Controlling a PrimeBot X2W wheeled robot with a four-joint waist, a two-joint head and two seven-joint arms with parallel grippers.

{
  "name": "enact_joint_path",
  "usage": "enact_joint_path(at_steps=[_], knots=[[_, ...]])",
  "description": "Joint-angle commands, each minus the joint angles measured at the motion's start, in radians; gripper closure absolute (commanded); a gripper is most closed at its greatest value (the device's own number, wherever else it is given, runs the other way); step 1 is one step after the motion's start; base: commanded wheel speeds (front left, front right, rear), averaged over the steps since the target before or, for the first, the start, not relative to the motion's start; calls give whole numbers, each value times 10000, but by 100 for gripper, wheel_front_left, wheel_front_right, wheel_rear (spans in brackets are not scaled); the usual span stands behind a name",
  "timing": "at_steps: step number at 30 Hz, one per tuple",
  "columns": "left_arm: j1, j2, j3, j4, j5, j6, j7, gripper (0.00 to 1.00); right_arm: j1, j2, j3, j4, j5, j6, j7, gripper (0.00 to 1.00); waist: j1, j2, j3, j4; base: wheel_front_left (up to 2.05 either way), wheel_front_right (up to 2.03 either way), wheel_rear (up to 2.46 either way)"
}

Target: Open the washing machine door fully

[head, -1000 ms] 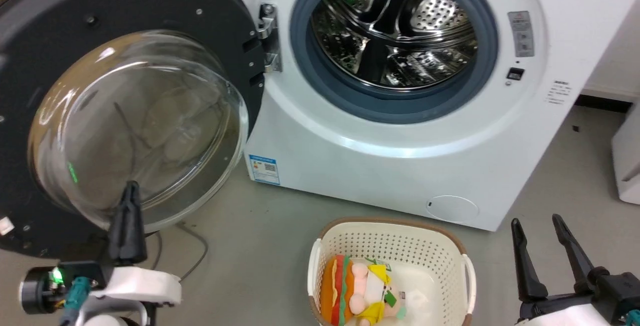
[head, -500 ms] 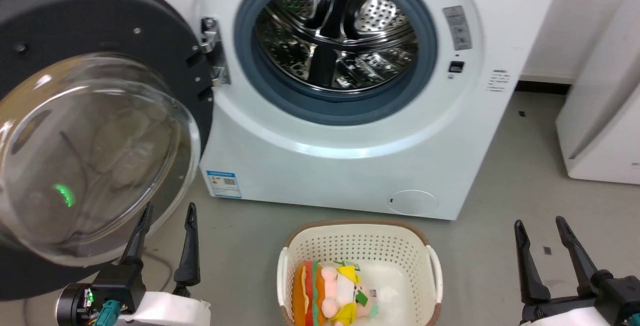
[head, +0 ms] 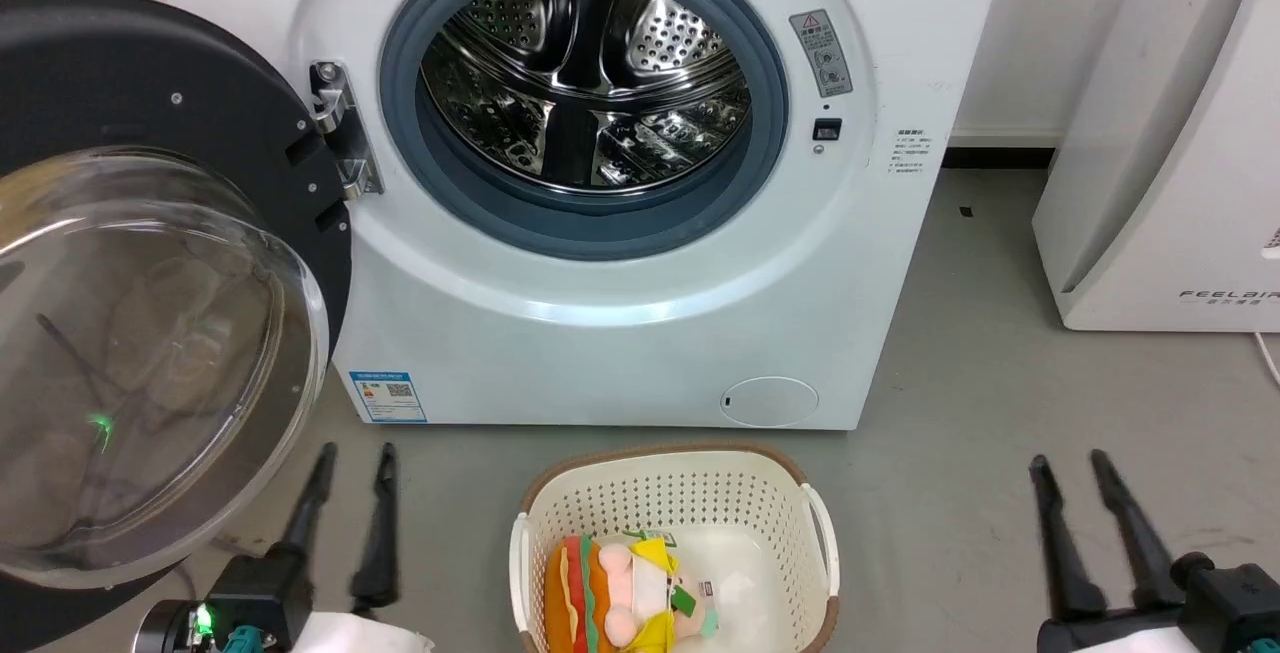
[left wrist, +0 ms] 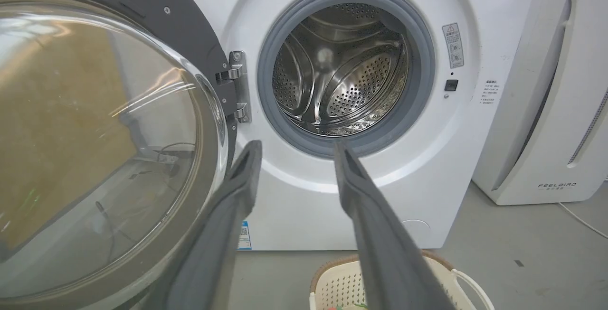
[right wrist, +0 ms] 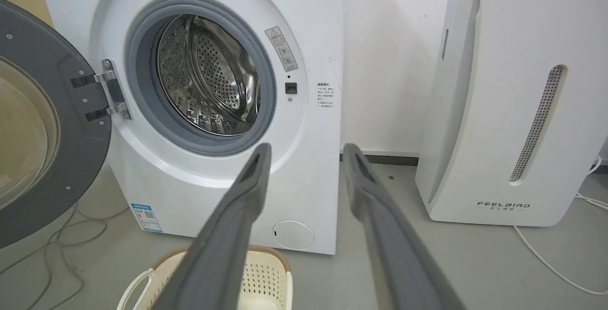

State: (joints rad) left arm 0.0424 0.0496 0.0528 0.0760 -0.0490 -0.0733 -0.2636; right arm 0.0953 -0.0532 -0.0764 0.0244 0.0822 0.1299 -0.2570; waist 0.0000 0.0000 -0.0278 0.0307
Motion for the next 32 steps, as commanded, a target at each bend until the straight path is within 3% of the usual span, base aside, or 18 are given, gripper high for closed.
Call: enact_joint_path(at_steps=[1, 32], knots=[[-3, 0, -7, -3, 1, 1, 4, 100, -5, -2, 1, 0, -1, 0, 4, 100, 0, 0, 0, -2, 0, 0, 0], [-101, -1, -135, -179, 115, 172, 617, 100, -226, 6, 179, -57, -192, 2, 601, 100, 0, 0, 65, -76, 0, 0, 0]])
